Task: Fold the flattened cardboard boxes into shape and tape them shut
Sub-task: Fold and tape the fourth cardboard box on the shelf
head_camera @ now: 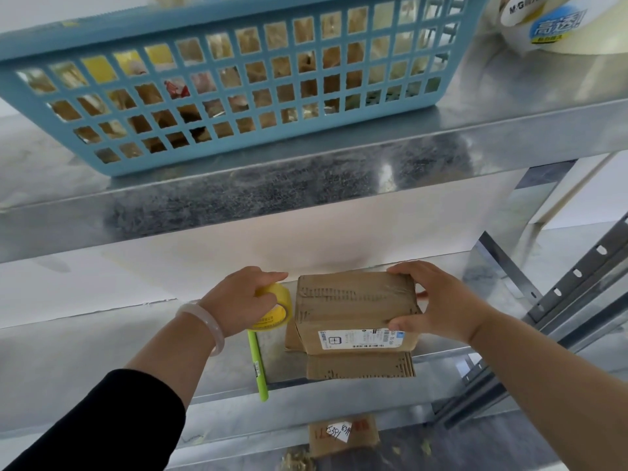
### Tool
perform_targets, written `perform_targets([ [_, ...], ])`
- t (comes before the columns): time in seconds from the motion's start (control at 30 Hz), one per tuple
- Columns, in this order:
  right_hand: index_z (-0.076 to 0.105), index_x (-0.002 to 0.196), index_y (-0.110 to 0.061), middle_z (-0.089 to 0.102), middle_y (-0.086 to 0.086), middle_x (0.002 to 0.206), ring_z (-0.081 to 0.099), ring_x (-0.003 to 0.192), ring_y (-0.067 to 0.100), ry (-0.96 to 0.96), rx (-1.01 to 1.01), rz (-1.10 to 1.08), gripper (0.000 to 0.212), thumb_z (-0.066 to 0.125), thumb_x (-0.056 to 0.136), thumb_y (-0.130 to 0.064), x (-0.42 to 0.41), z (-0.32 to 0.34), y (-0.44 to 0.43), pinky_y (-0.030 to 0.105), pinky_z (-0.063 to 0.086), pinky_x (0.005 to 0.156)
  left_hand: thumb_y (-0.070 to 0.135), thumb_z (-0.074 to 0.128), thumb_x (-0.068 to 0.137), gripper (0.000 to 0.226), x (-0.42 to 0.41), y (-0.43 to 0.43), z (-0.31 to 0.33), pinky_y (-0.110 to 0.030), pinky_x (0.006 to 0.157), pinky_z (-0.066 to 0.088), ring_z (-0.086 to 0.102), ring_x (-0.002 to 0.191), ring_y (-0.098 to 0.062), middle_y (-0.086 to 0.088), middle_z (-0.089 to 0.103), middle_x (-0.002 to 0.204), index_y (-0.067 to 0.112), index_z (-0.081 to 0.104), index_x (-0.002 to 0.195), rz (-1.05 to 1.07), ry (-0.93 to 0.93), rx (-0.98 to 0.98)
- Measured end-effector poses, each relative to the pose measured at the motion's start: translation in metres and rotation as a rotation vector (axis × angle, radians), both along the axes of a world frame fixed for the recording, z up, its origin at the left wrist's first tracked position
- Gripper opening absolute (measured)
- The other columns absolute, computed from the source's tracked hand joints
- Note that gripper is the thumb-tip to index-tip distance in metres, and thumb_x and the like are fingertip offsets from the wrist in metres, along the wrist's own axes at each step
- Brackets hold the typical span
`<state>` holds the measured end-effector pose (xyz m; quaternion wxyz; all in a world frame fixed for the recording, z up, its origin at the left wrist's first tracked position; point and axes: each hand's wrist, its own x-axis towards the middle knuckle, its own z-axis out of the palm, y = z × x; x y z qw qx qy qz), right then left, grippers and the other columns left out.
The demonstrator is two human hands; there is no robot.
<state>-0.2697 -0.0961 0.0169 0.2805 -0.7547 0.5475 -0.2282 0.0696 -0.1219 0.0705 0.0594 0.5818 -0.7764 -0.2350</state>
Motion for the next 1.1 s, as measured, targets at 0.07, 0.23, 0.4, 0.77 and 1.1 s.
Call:
perform_targets([
  [0.07,0.042,0.124,-0.047,0.045,-0.028,0.120,0.051,0.112,0.000,0.000,0.001,0.001,0.085,0.078,0.050,-0.065,0.000,0.000,0.000,0.024,0.052,0.092,0.033,0.043,0.088,0.053,0.000,0.000,-0.002,-0.026,0.081,0.033,0.047,0.094,-0.013,0.011,0.046,0.090,0.033,0.047,0.141,0.010,0.006,0.017],
  [0.23,0.042,0.126,-0.045,0.045,-0.027,0.120,0.052,0.112,0.002,0.001,0.012,0.001,0.083,0.084,0.055,-0.057,0.001,0.000,-0.001,0.026,0.053,0.094,0.019,0.046,0.094,0.049,0.001,-0.004,-0.002,-0.026,0.081,0.034,0.047,0.094,-0.014,0.012,0.047,0.091,0.034,0.047,0.140,0.012,0.004,0.000],
  [0.4,0.043,0.128,-0.043,0.044,-0.027,0.121,0.051,0.112,0.002,-0.007,0.023,-0.001,0.086,0.081,0.052,-0.062,0.001,0.000,0.000,0.026,0.052,0.094,0.019,0.045,0.094,0.049,-0.001,-0.006,-0.003,-0.025,0.082,0.032,0.044,0.097,-0.014,0.013,0.046,0.093,0.034,0.046,0.141,0.017,-0.017,0.020],
  [0.77,0.037,0.134,-0.054,0.037,-0.027,0.131,0.046,0.120,0.002,-0.051,0.061,-0.012,0.083,0.068,0.058,-0.070,0.004,-0.007,0.006,0.033,0.048,0.103,0.019,0.047,0.094,0.048,-0.004,-0.003,-0.009,-0.026,0.076,0.032,0.044,0.089,-0.012,0.015,0.044,0.086,0.036,0.048,0.139,0.047,0.011,0.006],
  [1.1,0.028,0.122,-0.079,-0.002,-0.024,0.155,0.029,0.139,0.011,0.122,0.075,0.071,0.048,0.056,0.089,-0.058,0.009,-0.008,0.020,0.034,0.033,0.116,0.018,0.048,0.094,0.047,-0.007,-0.002,-0.011,-0.018,0.065,0.033,0.047,0.083,-0.009,0.014,0.047,0.086,0.034,0.050,0.138,0.054,0.012,0.012],
])
